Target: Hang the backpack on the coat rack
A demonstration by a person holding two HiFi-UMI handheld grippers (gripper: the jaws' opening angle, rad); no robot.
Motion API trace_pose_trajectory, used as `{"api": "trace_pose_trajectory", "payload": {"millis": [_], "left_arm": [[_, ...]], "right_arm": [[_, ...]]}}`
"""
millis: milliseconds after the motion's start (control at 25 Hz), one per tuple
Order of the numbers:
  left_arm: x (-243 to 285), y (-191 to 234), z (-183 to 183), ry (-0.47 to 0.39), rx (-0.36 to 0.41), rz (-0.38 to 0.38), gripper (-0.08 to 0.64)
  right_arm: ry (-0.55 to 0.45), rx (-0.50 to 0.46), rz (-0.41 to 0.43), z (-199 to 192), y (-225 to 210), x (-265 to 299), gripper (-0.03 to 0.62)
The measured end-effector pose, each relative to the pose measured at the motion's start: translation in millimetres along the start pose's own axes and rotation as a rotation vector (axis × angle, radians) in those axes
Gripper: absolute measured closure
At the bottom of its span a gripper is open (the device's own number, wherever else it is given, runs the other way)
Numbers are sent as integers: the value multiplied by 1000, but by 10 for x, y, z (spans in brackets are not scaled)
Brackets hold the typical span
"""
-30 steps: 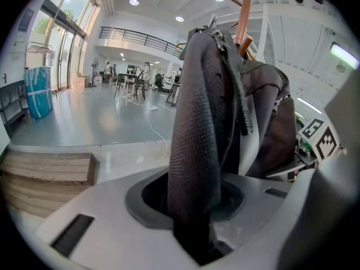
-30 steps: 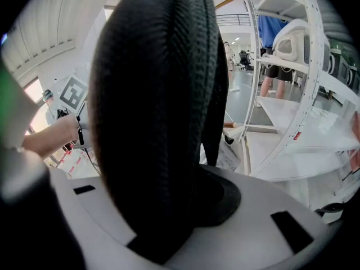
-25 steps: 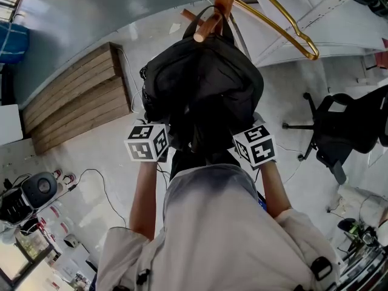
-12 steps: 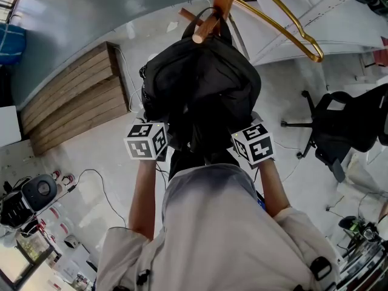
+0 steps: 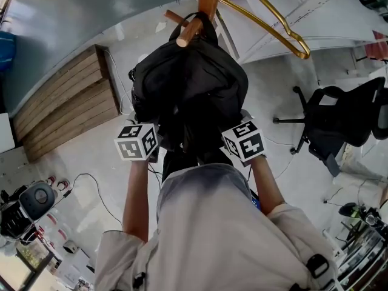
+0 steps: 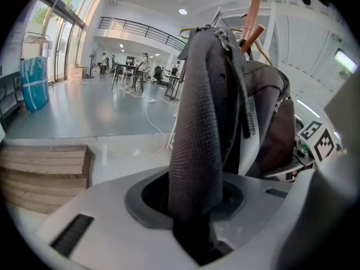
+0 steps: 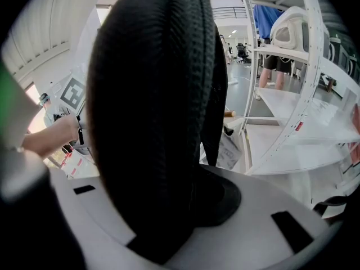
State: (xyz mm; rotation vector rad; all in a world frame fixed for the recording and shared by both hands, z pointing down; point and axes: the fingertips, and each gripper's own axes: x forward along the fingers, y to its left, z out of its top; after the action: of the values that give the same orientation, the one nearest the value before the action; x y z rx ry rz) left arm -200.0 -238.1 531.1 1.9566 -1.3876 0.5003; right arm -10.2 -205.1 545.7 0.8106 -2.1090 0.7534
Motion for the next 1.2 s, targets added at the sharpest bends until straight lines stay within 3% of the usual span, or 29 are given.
{"api": "trace_pose_trajectory", "payload": {"millis": [1200], "left_arm": [[466, 42, -10, 2, 32, -18, 436]], "right_arm": [[-22, -19, -67, 52, -401, 167, 430]]}}
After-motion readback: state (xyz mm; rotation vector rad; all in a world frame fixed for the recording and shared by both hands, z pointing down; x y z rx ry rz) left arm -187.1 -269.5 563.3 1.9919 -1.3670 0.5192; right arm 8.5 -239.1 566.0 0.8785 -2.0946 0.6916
